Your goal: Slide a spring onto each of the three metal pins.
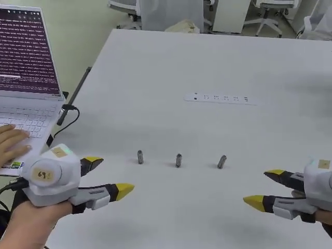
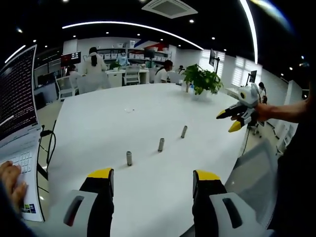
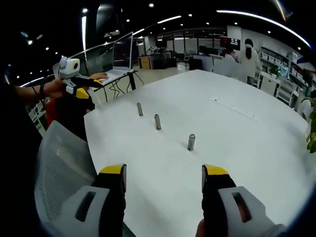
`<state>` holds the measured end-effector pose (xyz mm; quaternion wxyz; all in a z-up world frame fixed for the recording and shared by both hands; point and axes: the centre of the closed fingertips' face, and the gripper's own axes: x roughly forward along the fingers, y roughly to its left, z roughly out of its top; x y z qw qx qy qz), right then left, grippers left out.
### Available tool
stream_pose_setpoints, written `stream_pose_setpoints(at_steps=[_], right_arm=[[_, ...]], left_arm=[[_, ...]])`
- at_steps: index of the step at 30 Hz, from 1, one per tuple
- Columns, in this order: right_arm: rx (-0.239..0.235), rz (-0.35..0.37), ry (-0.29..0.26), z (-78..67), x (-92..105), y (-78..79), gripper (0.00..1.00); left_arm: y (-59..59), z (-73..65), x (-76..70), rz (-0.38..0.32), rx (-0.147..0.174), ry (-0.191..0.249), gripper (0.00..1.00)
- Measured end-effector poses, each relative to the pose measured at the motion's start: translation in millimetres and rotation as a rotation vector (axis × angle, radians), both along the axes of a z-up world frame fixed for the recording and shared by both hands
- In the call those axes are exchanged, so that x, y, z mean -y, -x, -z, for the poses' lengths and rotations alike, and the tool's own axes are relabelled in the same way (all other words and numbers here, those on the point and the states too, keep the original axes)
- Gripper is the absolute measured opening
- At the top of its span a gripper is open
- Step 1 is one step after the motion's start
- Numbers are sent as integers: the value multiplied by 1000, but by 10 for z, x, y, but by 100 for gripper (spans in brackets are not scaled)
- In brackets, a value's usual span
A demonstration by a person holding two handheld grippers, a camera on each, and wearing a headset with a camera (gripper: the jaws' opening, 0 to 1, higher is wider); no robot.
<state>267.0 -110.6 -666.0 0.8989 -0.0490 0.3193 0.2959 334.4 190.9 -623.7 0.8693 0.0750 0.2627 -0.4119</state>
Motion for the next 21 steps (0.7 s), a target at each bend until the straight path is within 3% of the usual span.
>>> stream_pose_setpoints(at_steps=[10,21], right_arm=[[4,50,-14,-29,26,298,67],[-3,72,-26,-22,-29,392,70]], left_arm=[[106,-66,-148,-51,5,19,63],[173,5,-204,-53,-9,23,64]])
